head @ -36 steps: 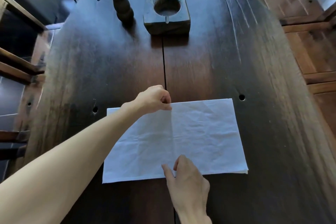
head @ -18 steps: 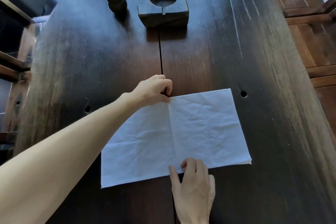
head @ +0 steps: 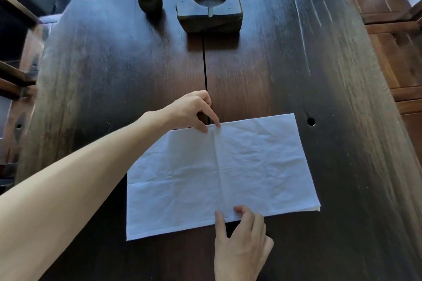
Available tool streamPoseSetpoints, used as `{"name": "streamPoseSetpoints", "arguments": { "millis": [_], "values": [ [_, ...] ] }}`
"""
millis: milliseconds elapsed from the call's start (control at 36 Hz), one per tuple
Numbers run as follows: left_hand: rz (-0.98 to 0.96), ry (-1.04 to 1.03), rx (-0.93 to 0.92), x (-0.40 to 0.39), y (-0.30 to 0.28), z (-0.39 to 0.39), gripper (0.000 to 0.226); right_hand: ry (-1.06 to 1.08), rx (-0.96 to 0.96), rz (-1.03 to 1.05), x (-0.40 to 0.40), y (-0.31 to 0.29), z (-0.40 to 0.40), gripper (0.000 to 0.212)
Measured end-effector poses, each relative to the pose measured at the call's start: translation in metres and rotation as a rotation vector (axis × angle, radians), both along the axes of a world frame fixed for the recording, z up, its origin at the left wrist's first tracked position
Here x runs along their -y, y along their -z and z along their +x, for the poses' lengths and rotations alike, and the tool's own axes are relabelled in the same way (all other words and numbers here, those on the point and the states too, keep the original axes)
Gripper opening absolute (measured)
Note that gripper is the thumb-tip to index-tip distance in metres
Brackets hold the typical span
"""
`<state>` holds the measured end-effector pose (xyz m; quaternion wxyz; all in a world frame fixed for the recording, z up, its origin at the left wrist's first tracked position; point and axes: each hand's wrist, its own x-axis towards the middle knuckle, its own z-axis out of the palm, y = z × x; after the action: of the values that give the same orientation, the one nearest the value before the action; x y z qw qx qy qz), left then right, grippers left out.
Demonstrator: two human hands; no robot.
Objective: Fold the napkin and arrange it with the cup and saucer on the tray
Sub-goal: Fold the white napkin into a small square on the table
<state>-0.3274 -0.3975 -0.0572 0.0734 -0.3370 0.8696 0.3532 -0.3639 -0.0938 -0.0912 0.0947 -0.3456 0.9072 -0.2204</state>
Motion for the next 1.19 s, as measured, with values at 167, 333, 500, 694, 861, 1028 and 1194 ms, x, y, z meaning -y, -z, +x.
{"name": "streamPoseSetpoints", "arguments": {
  "millis": [167, 333, 500, 694, 861, 1028, 1194],
  "values": [
    [-0.036, -0.119, -0.096, -0.005, 0.008, 0.004, 0.033, 0.052, 0.061, -0.049, -0.001, 0.009, 0.003, 0.041],
    [-0.03, -0.217, -0.089, -0.008, 0.01, -0.001, 0.026, 0.057, 0.037, -0.097, 0.001, 0.013, -0.002, 0.032],
    [-0.009, -0.224, -0.064, -0.009, 0.009, -0.001, 0.02, 0.066, 0.105, -0.072, 0.0, 0.01, -0.009, 0.024],
    [-0.007, -0.178, -0.08, -0.017, 0.007, 0.013, 0.011, 0.176, 0.367, -0.098, 0.0, -0.007, -0.021, 0.018],
    [-0.05, -0.192, -0.129, -0.03, -0.008, 0.036, 0.005, 0.149, 0.439, -0.232, 0.003, -0.042, -0.047, 0.024],
    [0.002, -0.358, -0.265, -0.047, -0.039, 0.049, 0.004, 0.118, 0.445, -0.317, 0.012, -0.068, -0.074, 0.005],
    [-0.032, -0.447, -0.331, -0.065, -0.07, 0.064, 0.005, 0.033, 0.365, -0.375, 0.019, -0.093, -0.097, 0.009]
  ]
}}
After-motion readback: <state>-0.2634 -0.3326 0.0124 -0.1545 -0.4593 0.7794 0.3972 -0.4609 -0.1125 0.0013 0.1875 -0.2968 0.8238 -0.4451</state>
